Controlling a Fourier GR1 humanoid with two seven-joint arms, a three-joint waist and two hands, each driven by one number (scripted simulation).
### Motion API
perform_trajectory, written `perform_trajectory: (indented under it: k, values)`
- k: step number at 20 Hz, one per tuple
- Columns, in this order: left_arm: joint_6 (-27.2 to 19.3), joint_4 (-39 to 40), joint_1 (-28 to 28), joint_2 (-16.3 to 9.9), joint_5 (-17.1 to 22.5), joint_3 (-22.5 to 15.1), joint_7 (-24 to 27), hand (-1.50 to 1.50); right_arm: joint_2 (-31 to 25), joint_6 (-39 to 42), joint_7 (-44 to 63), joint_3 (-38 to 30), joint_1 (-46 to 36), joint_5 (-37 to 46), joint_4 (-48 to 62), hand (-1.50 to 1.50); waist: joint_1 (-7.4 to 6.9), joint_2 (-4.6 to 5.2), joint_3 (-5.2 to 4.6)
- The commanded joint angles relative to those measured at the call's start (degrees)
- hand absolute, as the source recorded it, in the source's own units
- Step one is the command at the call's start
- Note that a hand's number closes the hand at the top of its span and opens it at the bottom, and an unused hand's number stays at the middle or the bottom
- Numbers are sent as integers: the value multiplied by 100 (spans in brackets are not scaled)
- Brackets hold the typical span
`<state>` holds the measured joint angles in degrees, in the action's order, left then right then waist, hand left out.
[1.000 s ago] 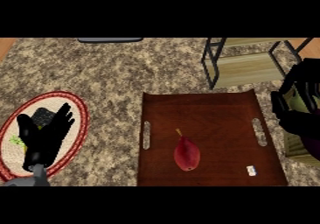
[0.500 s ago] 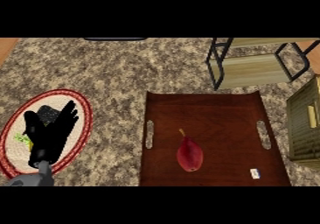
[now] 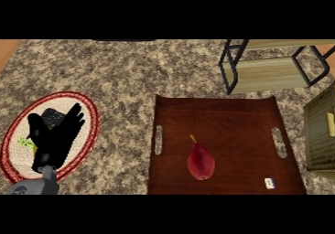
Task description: Pick the eggplant from the tray and place it in the tiered shelf
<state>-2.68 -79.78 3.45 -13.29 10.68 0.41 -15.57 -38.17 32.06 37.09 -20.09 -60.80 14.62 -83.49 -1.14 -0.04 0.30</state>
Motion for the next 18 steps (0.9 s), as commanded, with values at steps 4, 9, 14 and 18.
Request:
perform_trajectory:
  k: [4, 9, 14, 18]
  values:
    - [62, 365, -367, 162, -180, -111, 334, 0, -442, 188, -963, 304, -730, 282, 1596, 150, -11, 36, -37]
    - [165, 212, 16, -109, -21, 137, -133, 0, -373, -47, -1835, 689, -865, 751, 2431, 150, -12, 36, -34]
    - [232, 385, 274, -74, 31, 163, -246, 0, -238, -784, -2693, 964, -955, 1405, 3442, 150, -56, 68, -34]
    - [107, 377, 202, 97, -118, 73, -86, 0, -226, -1322, -3322, 911, -1002, 1637, 4125, 150, -70, 80, -31]
